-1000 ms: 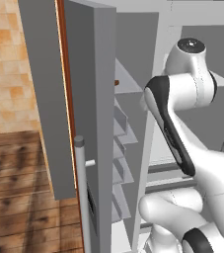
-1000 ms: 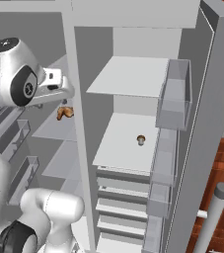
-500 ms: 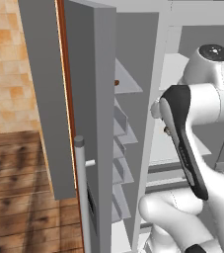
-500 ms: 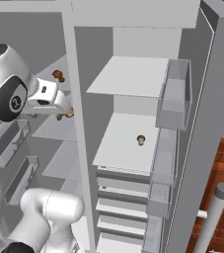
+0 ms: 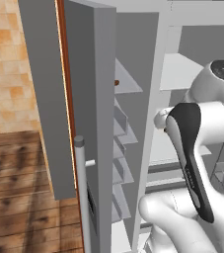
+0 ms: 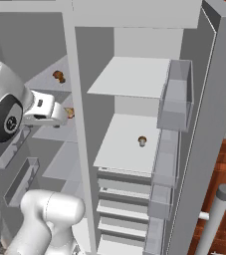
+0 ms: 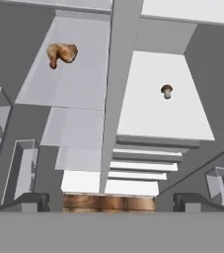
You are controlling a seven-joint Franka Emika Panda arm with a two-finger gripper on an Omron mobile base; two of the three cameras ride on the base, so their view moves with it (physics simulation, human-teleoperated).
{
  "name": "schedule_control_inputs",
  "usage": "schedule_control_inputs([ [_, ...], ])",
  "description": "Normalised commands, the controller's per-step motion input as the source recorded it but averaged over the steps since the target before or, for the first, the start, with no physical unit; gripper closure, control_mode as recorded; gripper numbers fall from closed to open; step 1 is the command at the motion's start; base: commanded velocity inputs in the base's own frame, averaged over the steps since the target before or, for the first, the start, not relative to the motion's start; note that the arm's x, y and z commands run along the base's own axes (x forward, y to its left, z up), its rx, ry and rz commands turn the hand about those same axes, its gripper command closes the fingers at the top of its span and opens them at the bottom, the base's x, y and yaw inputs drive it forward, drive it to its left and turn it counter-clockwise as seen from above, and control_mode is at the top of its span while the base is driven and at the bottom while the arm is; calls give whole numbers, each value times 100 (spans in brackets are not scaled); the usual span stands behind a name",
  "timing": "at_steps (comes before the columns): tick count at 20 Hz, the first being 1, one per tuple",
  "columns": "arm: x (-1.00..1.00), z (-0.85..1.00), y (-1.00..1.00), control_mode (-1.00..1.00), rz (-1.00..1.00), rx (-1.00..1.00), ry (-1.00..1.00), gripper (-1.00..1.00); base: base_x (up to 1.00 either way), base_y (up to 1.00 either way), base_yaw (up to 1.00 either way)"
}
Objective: There's a chicken drumstick in the fridge that needs to be moved to the freezer for freezing. Pick up the chicken drumstick from the fridge, place it on any shelf in the freezer, and close the fridge and freezer doors when done.
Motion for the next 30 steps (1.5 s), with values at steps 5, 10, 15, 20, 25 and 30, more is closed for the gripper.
schedule_control_inputs([
  [5,0,0,0,100,0,0,0,-100,-74,0,5],
  [10,0,0,0,100,0,0,0,-100,-46,-20,0],
  [15,0,0,0,100,0,0,0,-100,-3,-38,0],
  [20,0,0,0,100,0,0,0,-100,3,-45,0],
  [25,0,0,0,100,0,0,0,-100,-18,0,-1],
  [30,0,0,0,100,0,0,0,-100,-80,17,0],
])
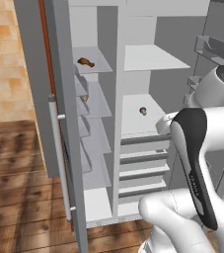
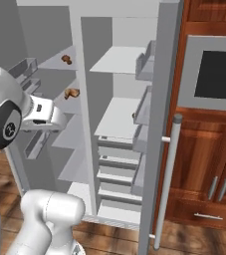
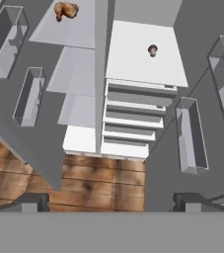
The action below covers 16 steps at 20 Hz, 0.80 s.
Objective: There's a chicken drumstick in the fridge that needs to be moved to the freezer for freezing. Pick up the chicken drumstick from the fridge, place it on any shelf in the freezer, and close the fridge and freezer doors when done.
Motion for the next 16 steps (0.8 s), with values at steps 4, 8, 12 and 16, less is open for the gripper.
schedule_control_inputs([
  [4,0,0,0,100,0,0,0,-100,-11,22,0],
  [8,-21,0,-6,-100,0,0,-4,-100,0,6,0],
  [12,-86,0,-25,-100,-2,0,-2,-100,0,0,0],
  [16,-70,-4,-80,-100,-2,0,-4,-100,0,0,0],
])
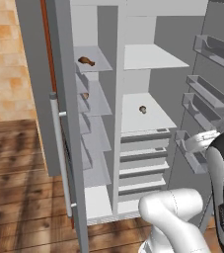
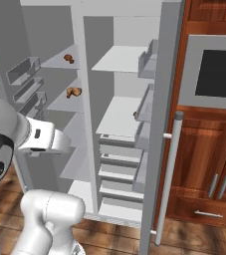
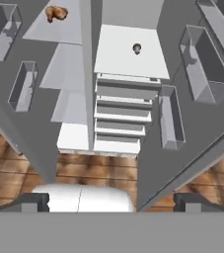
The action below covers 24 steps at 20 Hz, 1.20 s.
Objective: There's a chicken drumstick in the fridge that needs to be moved to the freezer for freezing. Pick up the chicken drumstick from the fridge, place it on any shelf in the freezer, and close the fridge and freezer doors when done.
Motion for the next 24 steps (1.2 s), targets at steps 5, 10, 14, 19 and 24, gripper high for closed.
schedule_control_inputs([
  [5,-27,0,-100,-100,0,0,-12,-100,0,0,0],
  [10,-1,-6,-100,-100,0,0,-16,-100,0,0,0],
  [14,2,-14,-90,-100,0,0,-14,-100,0,0,0],
  [19,27,-18,-70,-100,0,0,-13,-100,0,0,0],
  [24,35,-6,-73,-100,0,1,-14,-100,0,0,0],
])
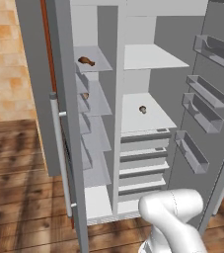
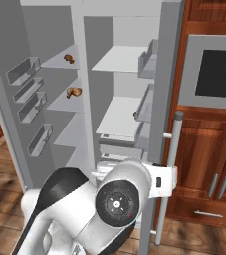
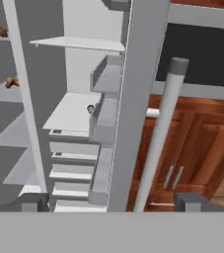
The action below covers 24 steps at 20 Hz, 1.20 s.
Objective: There's a chicken drumstick in the fridge that needs to be moved to the freezer for freezing. Pick up the chicken drumstick from the fridge, place it on any shelf in the freezer, and close the fridge and freezer doors when done.
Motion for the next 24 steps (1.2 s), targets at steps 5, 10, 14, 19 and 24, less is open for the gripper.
schedule_control_inputs([
  [5,45,-6,-75,-100,2,4,-19,-100,0,0,0],
  [10,35,-5,-71,-100,4,5,-18,-100,0,0,0],
  [14,44,-23,-53,-100,8,5,-13,-100,0,0,0],
  [19,56,-40,-40,-100,16,6,-12,-100,0,0,0],
  [24,46,-30,-43,-100,17,5,-10,-100,0,0,0],
])
